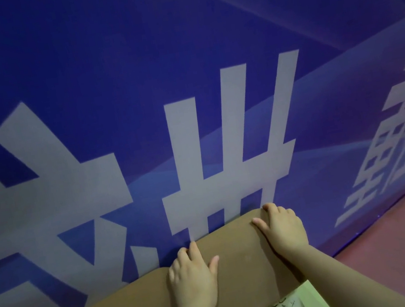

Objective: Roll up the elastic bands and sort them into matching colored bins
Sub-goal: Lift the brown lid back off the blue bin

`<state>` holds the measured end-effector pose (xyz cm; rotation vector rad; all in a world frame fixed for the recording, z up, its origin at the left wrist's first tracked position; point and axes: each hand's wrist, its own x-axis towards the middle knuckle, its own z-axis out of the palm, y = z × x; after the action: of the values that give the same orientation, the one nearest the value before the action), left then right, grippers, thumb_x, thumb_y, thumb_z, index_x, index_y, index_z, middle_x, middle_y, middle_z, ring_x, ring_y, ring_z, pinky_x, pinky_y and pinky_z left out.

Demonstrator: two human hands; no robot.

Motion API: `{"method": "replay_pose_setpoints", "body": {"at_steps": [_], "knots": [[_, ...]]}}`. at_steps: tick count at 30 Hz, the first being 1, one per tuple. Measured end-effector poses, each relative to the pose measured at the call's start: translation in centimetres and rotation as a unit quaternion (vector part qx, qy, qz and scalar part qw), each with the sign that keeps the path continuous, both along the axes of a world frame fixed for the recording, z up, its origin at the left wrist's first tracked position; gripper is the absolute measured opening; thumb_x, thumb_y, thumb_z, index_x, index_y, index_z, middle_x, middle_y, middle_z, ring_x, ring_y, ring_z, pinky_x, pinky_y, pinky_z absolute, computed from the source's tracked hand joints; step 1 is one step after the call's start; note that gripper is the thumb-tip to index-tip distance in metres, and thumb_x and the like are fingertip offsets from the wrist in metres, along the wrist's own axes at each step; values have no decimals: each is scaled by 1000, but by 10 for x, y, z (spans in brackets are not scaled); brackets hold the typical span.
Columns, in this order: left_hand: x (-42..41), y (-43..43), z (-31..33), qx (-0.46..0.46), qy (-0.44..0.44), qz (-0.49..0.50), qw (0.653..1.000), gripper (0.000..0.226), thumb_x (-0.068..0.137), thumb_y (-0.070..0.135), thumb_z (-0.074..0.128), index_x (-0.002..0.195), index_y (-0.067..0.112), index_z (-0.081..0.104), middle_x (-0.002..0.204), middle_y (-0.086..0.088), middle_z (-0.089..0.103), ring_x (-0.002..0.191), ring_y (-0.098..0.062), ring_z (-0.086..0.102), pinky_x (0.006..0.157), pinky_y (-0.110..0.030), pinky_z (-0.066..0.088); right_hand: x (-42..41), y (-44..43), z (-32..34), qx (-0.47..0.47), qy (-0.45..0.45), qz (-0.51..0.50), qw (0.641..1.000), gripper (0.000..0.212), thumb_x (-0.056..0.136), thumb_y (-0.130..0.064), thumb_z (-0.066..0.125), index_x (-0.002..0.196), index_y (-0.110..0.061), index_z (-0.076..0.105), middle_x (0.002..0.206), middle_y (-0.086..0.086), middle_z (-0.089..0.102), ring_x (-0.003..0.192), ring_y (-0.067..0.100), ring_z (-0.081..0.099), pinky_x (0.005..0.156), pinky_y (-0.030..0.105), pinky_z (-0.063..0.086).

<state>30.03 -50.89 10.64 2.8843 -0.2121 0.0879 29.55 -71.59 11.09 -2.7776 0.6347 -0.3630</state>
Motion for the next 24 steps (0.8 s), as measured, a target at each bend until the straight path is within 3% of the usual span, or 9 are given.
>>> {"method": "replay_pose_setpoints", "body": {"at_steps": [4,12,24], "knots": [[-1,1,1,35,3,11,999,63,93,59,24,144,22,19,140,0,39,127,-16,39,110,-37,21,1,1,-1,-1,6,1,1000,52,92,-58,32,127,-22,42,119,2,55,107,22,49,84,31,42],[1,-2,1,38,15,4,999,62,94,57,24,144,21,20,141,-2,37,128,-18,38,111,-39,22,3,0,-3,18,30,5,999,49,92,-56,35,123,-20,46,120,4,50,105,23,49,82,32,45],[-2,-11,-4,17,23,19,999,66,94,55,24,145,14,16,144,-9,31,130,-24,32,110,-35,26,13,-8,-6,-12,45,17,999,53,91,-60,31,116,-18,53,113,0,52,101,17,50,79,29,47]]}}
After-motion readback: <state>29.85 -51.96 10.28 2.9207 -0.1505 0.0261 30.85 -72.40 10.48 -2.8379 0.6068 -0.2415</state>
